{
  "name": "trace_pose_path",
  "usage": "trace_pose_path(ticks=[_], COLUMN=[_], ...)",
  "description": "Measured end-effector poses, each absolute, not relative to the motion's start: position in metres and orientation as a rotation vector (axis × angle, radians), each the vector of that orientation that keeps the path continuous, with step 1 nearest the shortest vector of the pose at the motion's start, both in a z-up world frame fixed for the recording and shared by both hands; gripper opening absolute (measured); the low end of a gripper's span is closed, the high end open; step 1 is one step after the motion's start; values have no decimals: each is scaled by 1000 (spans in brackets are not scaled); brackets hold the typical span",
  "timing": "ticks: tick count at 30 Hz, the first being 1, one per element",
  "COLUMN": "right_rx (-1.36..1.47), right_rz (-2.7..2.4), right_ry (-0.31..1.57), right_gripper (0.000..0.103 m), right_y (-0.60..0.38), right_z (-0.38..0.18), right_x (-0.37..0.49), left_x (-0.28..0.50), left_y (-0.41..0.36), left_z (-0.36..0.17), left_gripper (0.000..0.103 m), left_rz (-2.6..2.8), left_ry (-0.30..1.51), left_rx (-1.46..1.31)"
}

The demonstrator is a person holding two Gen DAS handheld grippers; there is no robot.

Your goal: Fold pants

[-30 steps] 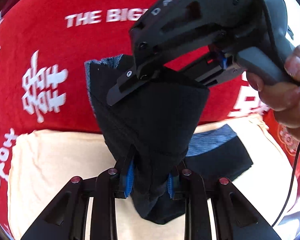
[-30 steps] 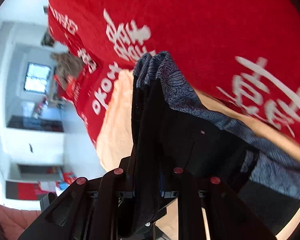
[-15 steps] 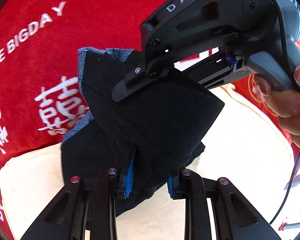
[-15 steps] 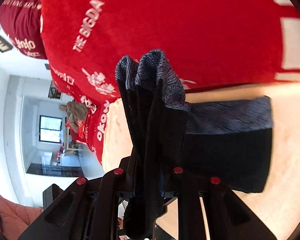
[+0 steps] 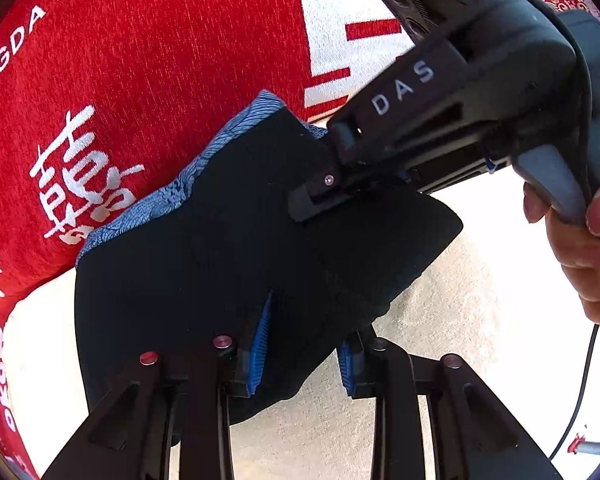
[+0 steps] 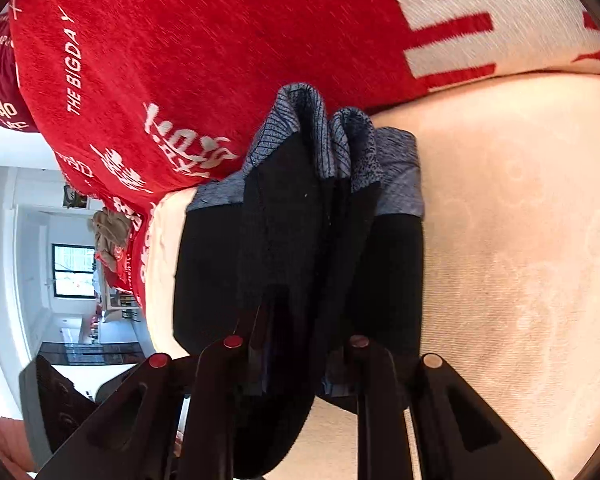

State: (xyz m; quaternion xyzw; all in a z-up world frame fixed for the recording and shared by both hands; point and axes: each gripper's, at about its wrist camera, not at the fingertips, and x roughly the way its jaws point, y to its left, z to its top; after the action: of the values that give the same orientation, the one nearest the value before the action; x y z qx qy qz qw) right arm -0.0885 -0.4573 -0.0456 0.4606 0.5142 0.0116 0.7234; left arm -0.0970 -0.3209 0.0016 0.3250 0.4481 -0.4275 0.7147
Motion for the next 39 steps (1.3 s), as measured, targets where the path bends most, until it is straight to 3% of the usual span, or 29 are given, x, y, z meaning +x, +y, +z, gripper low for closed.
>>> trace_pose_path(ticks=[4,6,7,8,14,16,18,25,26,28,30,39], right_rx=[964,911,883,854,812,873,918,1319,1342,1365,1332,839], right_rz=[2,-19,-31,-51,-202,-213,-237,-256,-266,-276,-283,-415], right_ry=[1154,1177,1192,1210,1264,1253,1249,1072,1063,1037,1024,1231], right_gripper=[33,40,40,40,41,47,62,62,61,35,27,23], right_y=[-450,-448,-447,-447,-446,-448,-442,-424,-422,-421,-421,-400], right_z=[-39,-28,-26,-24,-11,-7,-2,-19,-23,-26,-18,1], right_x=[-93,-90,-89,-87,-92,-110,-126,-181,-181,-178,-171,-117], left_x=[-97,-98,-97,-98,-93,-81,-67,-30,-24,-11,-3,21], left_y=[-315,-311,-308,-304,-282,-272,-262,-233,-232,-226,-220,-195], left_z=[8,11,13,16,24,24,23,30,29,25,24,13], left_gripper=[31,38,55,65,65,65,65,65,65,65,65,65], left_rz=[-951,-970,-982,-988,-1004,-983,-957,-876,-871,-851,-825,-752], left_ry=[1002,1010,1018,1021,1063,1097,1121,1139,1151,1198,1256,1339], left_rx=[732,746,747,747,741,713,688,639,633,603,571,557])
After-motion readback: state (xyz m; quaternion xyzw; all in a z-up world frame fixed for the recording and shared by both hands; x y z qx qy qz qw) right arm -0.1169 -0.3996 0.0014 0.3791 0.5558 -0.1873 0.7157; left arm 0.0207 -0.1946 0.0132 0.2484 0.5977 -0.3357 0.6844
